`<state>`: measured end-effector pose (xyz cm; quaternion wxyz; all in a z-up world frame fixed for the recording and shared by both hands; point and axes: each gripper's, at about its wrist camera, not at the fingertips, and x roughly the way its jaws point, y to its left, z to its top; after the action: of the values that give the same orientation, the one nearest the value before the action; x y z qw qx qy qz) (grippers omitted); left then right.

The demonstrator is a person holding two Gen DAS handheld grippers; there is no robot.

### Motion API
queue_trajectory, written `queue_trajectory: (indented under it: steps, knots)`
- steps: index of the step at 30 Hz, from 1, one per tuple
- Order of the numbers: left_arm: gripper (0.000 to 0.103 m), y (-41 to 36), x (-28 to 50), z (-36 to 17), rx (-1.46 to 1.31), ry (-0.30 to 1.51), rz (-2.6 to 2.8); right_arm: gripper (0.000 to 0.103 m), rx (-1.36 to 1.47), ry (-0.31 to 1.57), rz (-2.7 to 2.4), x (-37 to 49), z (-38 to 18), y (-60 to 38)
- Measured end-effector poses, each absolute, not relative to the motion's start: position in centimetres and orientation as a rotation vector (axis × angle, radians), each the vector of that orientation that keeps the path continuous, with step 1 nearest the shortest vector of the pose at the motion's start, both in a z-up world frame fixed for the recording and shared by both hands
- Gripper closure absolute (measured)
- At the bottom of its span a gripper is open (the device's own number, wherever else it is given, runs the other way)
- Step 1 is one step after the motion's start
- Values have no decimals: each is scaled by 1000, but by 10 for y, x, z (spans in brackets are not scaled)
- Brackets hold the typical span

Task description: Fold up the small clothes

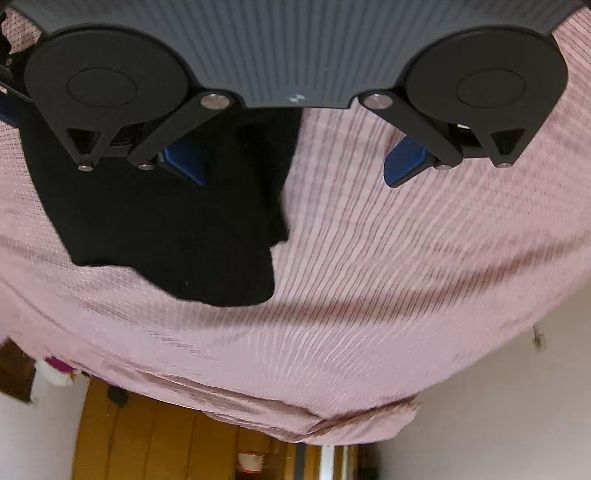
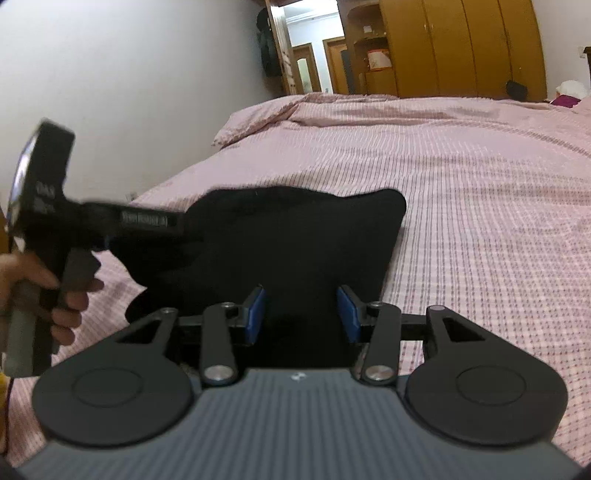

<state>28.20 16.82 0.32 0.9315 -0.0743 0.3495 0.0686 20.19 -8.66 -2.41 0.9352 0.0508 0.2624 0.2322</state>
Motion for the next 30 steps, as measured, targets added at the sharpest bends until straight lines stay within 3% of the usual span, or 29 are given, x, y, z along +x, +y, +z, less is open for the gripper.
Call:
queue_trajectory:
  steps: [6,13,19,23,30]
  knots:
    - [0,189,259,8,-304,749,111,53,132,541,481,197,-23,-91]
    - [0,176,231,-12,-245,779,99,52,120,556,486,200,-36,-93]
    - [0,180,219,-6,-288,770,86,47,163,573,495,201,-33,-101]
    - [0,183,220,12,-327,734,48,35,305,557,494,206,-28,-118]
    - [0,164,236,20,-270,731,-31,32,445,555,451,236,-28,-135]
